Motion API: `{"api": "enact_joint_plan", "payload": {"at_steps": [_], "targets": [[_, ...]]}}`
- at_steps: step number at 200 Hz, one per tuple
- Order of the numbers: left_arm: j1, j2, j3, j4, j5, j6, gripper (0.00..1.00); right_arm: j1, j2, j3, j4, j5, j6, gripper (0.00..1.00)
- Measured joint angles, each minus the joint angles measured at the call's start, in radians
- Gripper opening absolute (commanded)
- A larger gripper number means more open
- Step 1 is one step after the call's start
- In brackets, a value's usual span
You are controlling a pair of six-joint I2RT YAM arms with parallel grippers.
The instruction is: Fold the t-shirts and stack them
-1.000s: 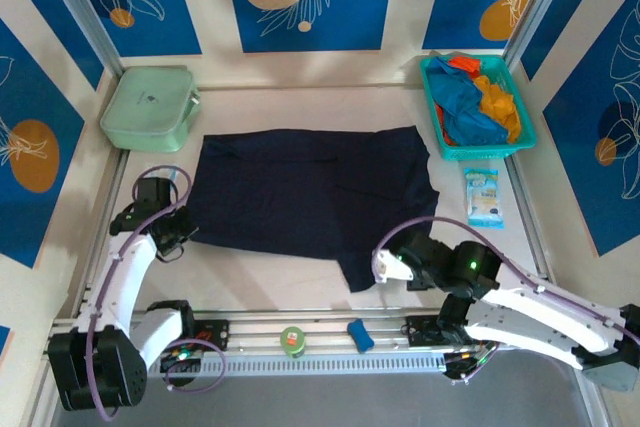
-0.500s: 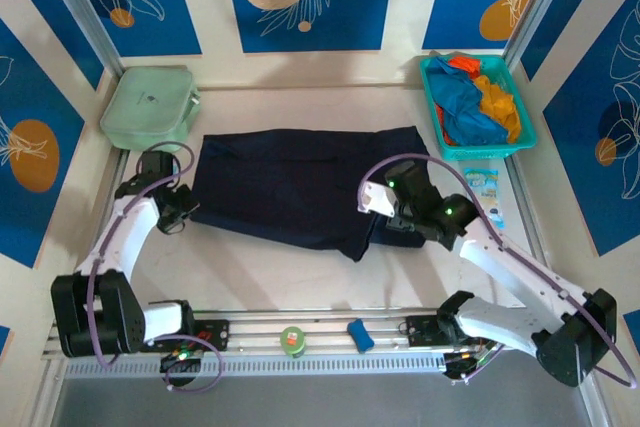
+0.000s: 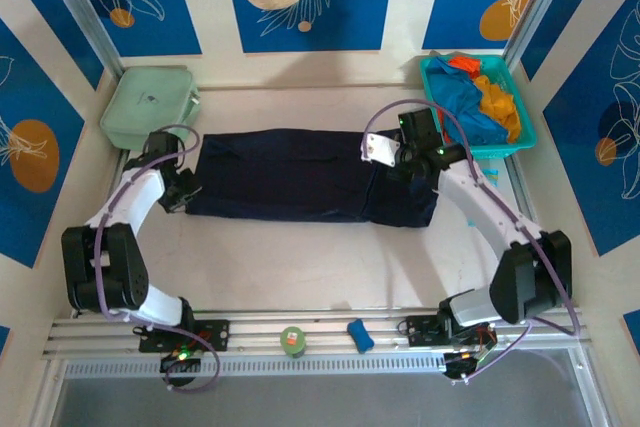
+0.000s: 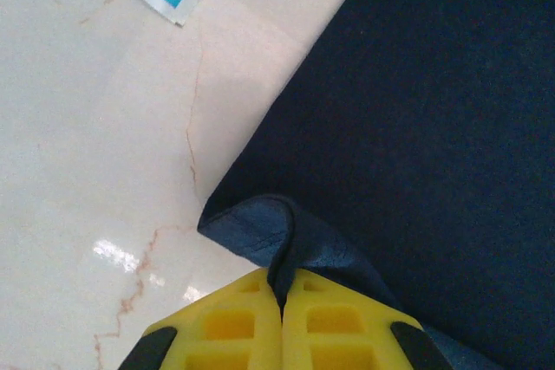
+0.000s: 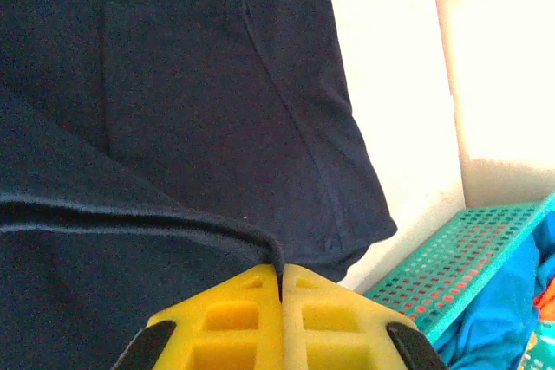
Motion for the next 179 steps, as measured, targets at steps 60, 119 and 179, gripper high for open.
{"api": "enact_joint_plan", "payload": {"at_steps": [60,119,179], "targets": [[0.000,0.167,0.077,0.019,-0.037,0.010,0.00,-0.043,0.219,0.130,0.023,-0.068,-0.054,0.00],[0.000,0.285,0.160,0.021,-0.060,0.023,0.00,-0.046,0.335,0.189,0.048,-0.063,-0.059,0.00],[0.000,0.344,0.220,0.021,-0.075,0.027,0.00,-0.051,0.425,0.260,0.074,-0.031,0.025,0.00]]}}
